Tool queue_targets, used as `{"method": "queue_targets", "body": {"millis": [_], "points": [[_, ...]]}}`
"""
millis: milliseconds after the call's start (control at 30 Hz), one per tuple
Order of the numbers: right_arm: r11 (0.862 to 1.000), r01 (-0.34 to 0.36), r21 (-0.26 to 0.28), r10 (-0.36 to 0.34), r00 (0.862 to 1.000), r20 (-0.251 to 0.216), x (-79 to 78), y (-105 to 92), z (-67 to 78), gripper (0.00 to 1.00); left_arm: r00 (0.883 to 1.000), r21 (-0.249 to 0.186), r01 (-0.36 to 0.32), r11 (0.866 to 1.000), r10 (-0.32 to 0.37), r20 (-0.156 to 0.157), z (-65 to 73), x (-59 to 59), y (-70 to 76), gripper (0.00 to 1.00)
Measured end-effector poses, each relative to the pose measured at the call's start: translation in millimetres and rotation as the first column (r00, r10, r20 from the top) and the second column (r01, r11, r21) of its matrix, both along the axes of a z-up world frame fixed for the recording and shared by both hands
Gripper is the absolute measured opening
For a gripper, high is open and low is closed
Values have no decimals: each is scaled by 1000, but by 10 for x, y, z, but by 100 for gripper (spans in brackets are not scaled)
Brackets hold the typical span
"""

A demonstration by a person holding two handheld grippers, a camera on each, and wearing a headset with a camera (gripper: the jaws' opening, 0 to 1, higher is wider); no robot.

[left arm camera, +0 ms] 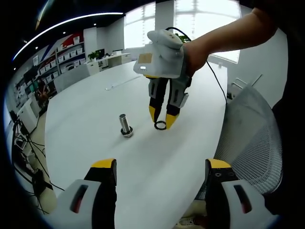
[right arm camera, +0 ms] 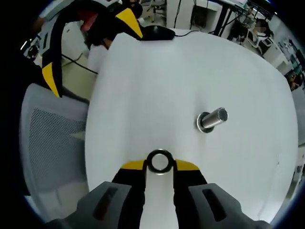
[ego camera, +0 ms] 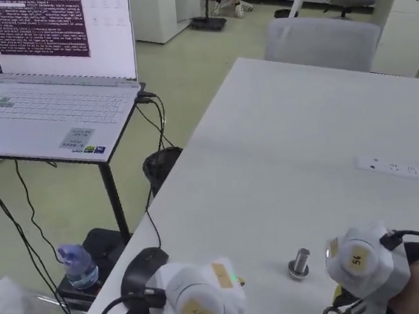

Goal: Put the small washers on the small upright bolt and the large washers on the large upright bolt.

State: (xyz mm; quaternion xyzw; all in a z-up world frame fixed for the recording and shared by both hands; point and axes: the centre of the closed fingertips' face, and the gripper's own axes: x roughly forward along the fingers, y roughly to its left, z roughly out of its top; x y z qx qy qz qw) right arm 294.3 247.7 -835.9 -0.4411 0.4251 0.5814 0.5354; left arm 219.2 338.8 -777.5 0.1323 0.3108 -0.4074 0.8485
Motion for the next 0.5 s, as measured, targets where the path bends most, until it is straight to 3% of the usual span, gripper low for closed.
{"method": "queue_targets", "body": {"millis": [200,500], "points": [[999,34,32,-35,999,13,178,69,245,21,1000,3,-5,1000,5,2,-14,14,8,80],[998,49,47,-51,998,31,345,119,369,21,1000,-15,-24,1000,24,5,-27,36,21,86]]}}
